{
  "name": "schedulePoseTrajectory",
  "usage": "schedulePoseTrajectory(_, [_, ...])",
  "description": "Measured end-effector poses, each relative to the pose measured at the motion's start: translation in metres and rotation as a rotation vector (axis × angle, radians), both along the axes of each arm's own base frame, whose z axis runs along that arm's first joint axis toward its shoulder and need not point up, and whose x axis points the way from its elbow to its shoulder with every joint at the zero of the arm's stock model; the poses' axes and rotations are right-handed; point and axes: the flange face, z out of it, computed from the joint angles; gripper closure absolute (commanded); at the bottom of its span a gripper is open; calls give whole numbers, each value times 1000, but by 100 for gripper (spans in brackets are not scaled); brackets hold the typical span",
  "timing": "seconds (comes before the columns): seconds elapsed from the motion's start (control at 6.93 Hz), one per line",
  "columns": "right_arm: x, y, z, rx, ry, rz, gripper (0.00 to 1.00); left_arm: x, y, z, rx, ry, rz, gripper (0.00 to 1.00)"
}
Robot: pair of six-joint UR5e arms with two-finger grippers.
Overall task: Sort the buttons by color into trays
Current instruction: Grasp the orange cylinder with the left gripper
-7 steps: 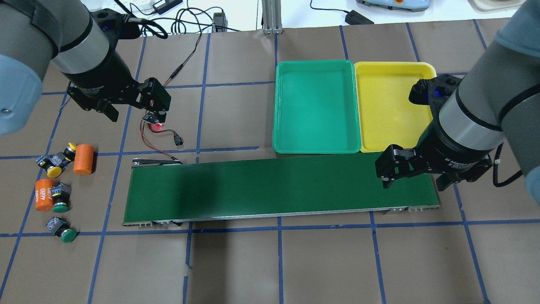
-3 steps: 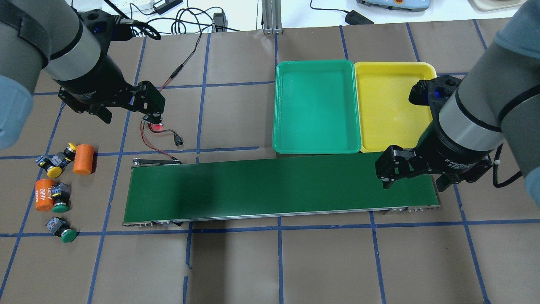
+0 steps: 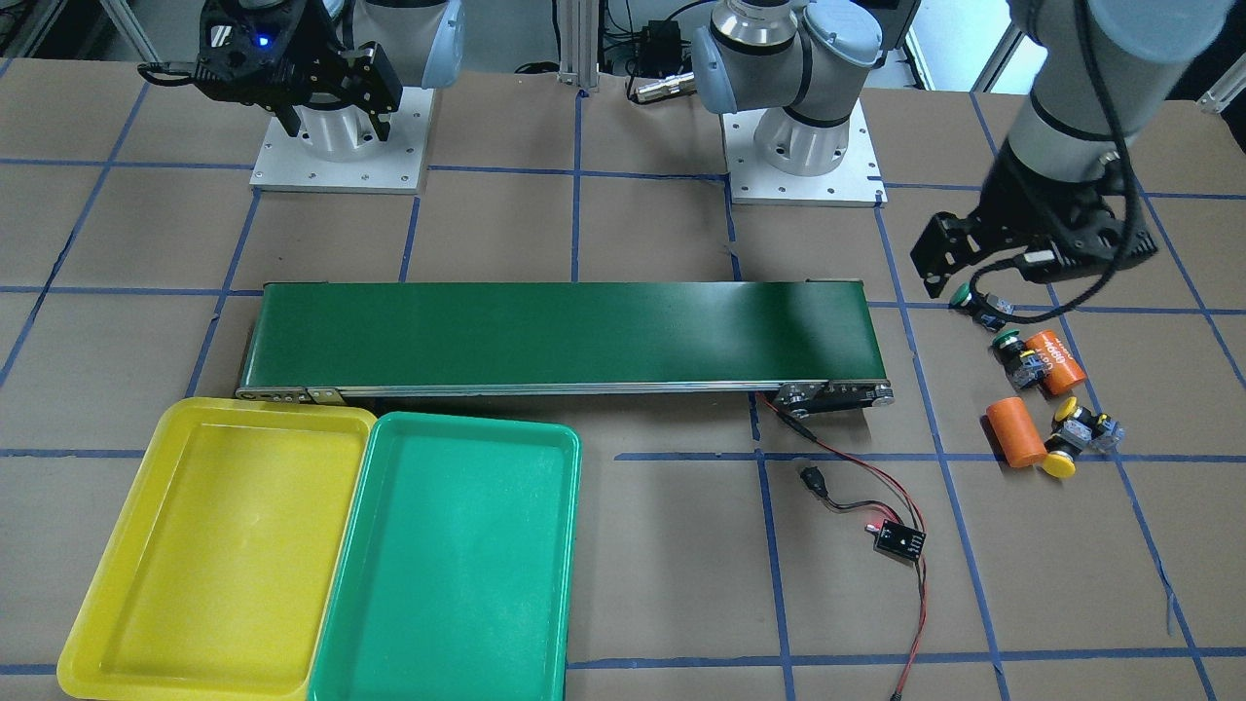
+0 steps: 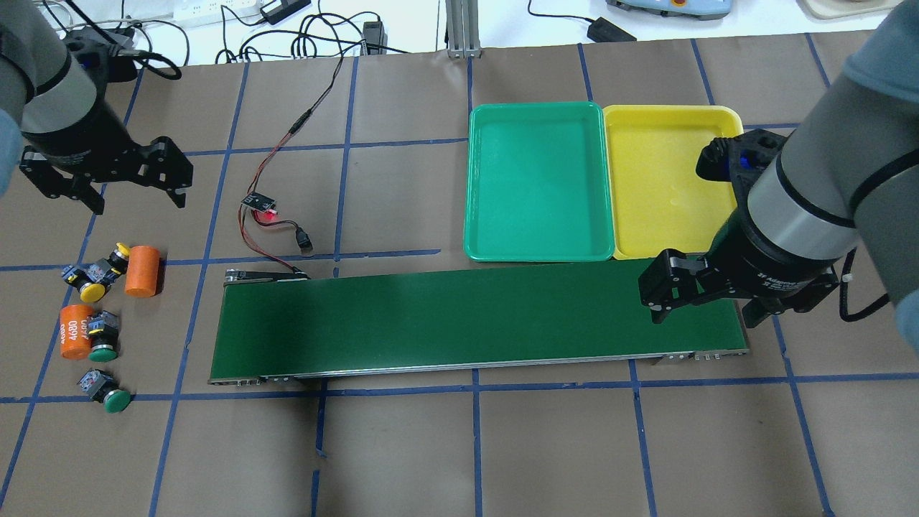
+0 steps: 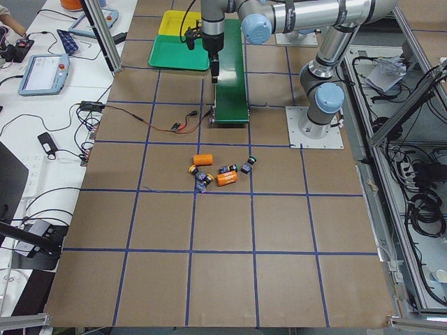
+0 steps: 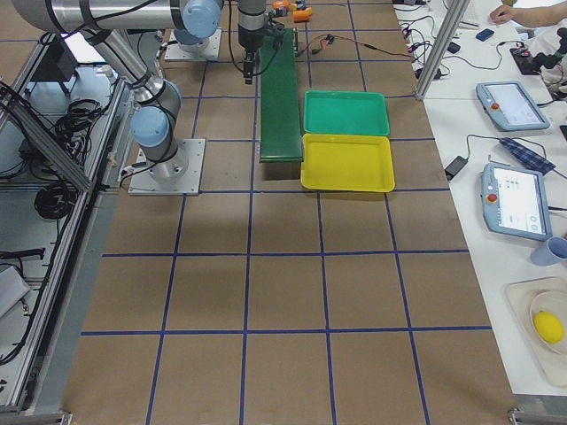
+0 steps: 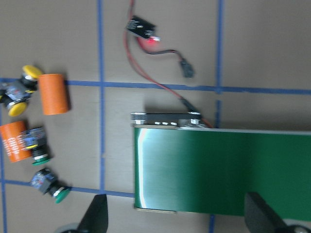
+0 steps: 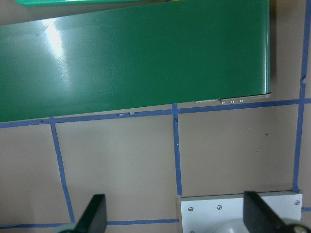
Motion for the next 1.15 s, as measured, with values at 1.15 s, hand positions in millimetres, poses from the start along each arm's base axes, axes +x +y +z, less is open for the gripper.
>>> schedulePoseTrajectory(1.15, [0, 1, -2, 0, 2, -1, 0, 166, -6, -227, -25, 126, -63, 17])
